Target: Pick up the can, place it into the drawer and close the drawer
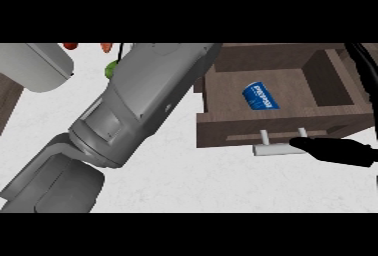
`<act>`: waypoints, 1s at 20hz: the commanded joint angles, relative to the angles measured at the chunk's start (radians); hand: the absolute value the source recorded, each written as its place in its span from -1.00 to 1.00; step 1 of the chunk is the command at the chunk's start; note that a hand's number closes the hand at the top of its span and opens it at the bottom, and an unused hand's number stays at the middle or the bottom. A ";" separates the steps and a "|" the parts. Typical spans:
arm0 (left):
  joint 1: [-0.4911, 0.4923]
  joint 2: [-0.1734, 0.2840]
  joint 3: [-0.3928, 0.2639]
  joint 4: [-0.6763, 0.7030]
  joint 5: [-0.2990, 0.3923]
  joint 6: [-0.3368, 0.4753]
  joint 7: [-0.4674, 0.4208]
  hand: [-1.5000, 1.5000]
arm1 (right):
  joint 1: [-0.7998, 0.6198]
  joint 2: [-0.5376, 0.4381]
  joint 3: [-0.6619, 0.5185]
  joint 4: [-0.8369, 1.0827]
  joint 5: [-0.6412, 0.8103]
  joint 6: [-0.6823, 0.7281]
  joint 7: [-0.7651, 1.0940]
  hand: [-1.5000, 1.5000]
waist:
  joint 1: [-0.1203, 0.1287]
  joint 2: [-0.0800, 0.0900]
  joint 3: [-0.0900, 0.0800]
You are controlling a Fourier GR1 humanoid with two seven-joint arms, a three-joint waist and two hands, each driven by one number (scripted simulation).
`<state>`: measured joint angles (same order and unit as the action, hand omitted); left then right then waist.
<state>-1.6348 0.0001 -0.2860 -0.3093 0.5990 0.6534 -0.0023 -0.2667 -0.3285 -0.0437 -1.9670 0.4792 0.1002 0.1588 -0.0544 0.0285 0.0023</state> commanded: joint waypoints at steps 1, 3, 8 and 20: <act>0.005 0.000 -0.016 0.009 0.004 0.017 -0.009 -1.00 | -0.077 -0.006 0.076 0.164 0.142 -0.039 -0.049 -1.00 | 0.021 -0.004 0.000; 0.016 0.000 0.002 0.025 -0.014 -0.015 -0.045 -1.00 | -0.037 -0.004 0.094 0.214 0.184 -0.070 -0.110 -1.00 | 0.033 -0.008 -0.001; -0.003 0.020 0.014 0.038 -0.018 -0.065 -0.012 -1.00 | -0.172 0.034 0.162 0.442 0.342 -0.153 -0.104 -1.00 | 0.055 -0.010 -0.001; 0.045 0.111 0.019 -0.038 -0.053 -0.099 0.055 -1.00 | -0.378 0.138 0.129 0.986 0.507 -0.477 -0.235 -1.00 | 0.087 -0.019 -0.001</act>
<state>-1.6045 0.0648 -0.2645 -0.3244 0.5580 0.5899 0.0217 -0.5883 -0.2223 0.1061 -1.1386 0.9452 -0.2687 -0.0435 0.0239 0.0105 0.0010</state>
